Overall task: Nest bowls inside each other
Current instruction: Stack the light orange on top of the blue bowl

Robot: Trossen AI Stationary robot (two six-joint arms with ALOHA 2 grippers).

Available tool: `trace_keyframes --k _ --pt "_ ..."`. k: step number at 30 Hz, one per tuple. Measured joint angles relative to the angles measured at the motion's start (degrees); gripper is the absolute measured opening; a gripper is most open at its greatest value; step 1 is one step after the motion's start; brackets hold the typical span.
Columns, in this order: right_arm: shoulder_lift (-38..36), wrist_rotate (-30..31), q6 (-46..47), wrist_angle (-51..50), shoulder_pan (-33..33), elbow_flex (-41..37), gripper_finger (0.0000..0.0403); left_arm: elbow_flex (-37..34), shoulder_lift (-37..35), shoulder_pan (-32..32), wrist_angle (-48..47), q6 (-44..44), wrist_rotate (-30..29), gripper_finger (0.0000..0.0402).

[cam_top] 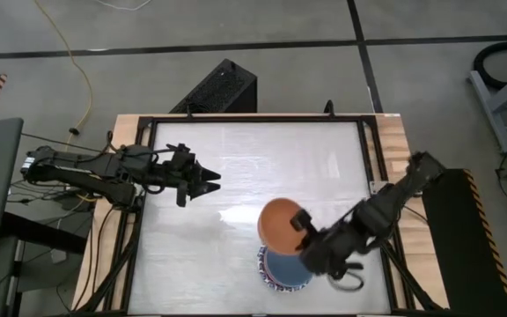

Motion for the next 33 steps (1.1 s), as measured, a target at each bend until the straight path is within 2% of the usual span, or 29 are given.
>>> trace_keyframes --k 5,10,18,26,33 --pt "7.3 0.1 5.5 -9.0 3.3 7.8 0.001 0.0 0.0 0.0 -1.8 0.0 0.0 0.0229" --pt "11.6 -2.7 11.6 -13.6 6.1 11.6 0.0011 0.0 0.0 0.0 -3.7 0.0 0.0 0.0229" --pt "11.9 -3.0 19.1 -13.6 8.0 11.4 0.0011 0.0 0.0 0.0 -4.5 1.5 -0.1 0.0229" --pt "14.6 -6.4 17.7 -12.7 7.7 11.4 0.0012 0.0 0.0 0.0 -4.6 1.9 -0.1 0.0229" --pt "15.7 -6.3 17.5 -11.9 7.7 11.4 0.0013 0.0 0.0 0.0 -5.5 1.6 -1.0 0.0229"
